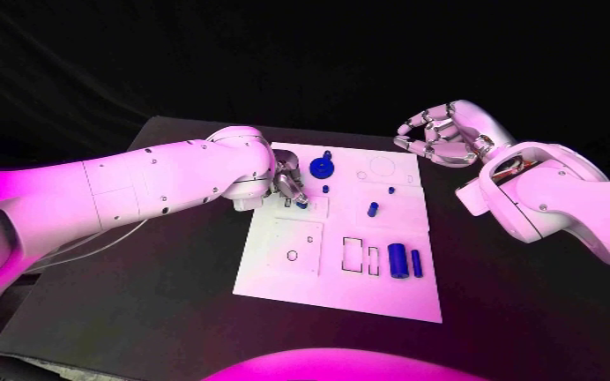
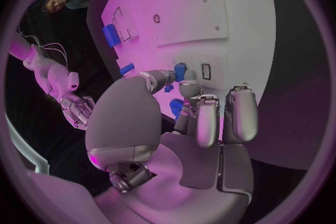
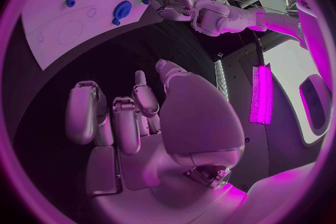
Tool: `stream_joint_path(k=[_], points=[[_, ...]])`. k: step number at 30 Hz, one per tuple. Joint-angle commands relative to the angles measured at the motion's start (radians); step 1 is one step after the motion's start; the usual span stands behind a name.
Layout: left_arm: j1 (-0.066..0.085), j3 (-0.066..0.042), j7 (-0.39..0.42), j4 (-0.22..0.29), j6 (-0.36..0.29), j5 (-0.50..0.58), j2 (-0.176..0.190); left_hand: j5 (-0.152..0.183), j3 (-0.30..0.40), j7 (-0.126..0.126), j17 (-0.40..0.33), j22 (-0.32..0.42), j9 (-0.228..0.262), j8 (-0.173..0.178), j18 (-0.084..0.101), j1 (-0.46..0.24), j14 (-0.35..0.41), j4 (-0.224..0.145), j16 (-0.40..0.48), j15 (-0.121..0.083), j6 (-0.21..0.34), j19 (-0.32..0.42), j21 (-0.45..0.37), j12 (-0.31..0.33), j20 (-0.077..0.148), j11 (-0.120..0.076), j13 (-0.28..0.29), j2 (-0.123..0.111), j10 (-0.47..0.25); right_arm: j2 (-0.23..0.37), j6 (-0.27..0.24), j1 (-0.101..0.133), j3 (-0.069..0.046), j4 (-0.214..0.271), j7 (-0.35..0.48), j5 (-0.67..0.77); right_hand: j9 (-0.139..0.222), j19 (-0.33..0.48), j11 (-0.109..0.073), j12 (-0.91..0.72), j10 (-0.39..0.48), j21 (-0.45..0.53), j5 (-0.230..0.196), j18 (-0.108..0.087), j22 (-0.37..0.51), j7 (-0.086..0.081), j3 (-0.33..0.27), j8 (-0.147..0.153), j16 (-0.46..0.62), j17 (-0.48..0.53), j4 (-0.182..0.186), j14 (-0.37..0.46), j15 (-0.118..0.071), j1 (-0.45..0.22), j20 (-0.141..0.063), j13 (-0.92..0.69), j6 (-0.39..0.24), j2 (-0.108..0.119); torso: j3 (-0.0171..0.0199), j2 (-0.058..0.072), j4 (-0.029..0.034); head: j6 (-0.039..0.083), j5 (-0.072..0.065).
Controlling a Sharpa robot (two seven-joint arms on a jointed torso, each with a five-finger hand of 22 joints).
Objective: Assemble the parts on the task board
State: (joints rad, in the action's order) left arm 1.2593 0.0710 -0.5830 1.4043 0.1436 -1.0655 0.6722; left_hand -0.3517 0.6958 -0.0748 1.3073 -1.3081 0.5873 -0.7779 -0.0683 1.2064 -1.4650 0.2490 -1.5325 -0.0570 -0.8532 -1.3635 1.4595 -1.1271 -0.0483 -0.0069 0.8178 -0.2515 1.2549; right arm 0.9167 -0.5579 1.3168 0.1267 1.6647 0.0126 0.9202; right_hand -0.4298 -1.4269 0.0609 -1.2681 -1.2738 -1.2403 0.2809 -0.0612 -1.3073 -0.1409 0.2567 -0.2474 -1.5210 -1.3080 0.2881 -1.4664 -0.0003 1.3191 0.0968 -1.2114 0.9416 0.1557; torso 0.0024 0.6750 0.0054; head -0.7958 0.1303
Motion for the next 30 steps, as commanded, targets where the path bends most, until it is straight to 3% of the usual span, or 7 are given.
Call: stream_joint_path(k=[1, 15, 30], points=[[0.000, 0.000, 0.000, -0.002, 0.018, -0.002, -0.006, -0.004, 0.203, 0.004, 0.189, -0.009, 0.000, -0.004, 0.006, 0.002, -0.086, -0.209, -0.003, -0.008, -0.012, -0.006, 0.004, -0.004, 0.002, -0.001, 0.000, 0.010, 0.005, 0.000, 0.007, 0.000, 0.000, 0.003, 0.008, 0.010, -0.001, 0.004, 0.000, 0.002, 0.004, 0.006, 0.004, -0.009, -0.113, -0.001, 0.006, -0.001, 0.006, -0.136, 0.001, -0.074, -0.010, -0.012, -0.001, 0.000, -0.008, 0.001, 0.0000, 0.000, 0.0003, 0.000, -0.002], [0.001, 0.000, -0.023, -0.030, 0.084, 0.017, -0.027, -0.010, 0.200, 0.008, 0.196, -0.014, 0.002, -0.004, 0.008, -0.014, -0.088, -0.206, -0.007, -0.010, -0.020, -0.010, 0.006, -0.020, 0.003, -0.004, 0.027, 0.012, 0.024, 0.002, 0.006, 0.000, 0.000, 0.007, 0.008, 0.010, -0.001, 0.004, 0.000, 0.002, 0.004, 0.006, 0.004, -0.009, -0.113, -0.001, 0.006, -0.001, 0.006, -0.136, 0.001, -0.074, -0.010, -0.012, -0.001, 0.000, -0.008, 0.001, 0.0002, 0.000, 0.0002, -0.004, -0.002], [0.000, 0.000, -0.026, -0.051, 0.081, 0.021, -0.051, -0.005, 0.181, 0.018, 0.206, -0.043, 0.007, -0.008, 0.015, -0.039, -0.090, -0.199, -0.012, -0.017, -0.032, -0.034, 0.018, -0.040, 0.005, -0.012, 0.062, 0.018, 0.051, 0.002, 0.005, 0.000, 0.000, 0.009, 0.009, 0.010, -0.001, 0.004, 0.000, 0.002, 0.004, 0.006, 0.004, -0.009, -0.113, -0.001, 0.006, -0.001, 0.006, -0.136, 0.001, -0.074, -0.010, -0.012, -0.001, 0.000, -0.008, 0.001, -0.0006, 0.002, -0.0012, -0.002, -0.006]])
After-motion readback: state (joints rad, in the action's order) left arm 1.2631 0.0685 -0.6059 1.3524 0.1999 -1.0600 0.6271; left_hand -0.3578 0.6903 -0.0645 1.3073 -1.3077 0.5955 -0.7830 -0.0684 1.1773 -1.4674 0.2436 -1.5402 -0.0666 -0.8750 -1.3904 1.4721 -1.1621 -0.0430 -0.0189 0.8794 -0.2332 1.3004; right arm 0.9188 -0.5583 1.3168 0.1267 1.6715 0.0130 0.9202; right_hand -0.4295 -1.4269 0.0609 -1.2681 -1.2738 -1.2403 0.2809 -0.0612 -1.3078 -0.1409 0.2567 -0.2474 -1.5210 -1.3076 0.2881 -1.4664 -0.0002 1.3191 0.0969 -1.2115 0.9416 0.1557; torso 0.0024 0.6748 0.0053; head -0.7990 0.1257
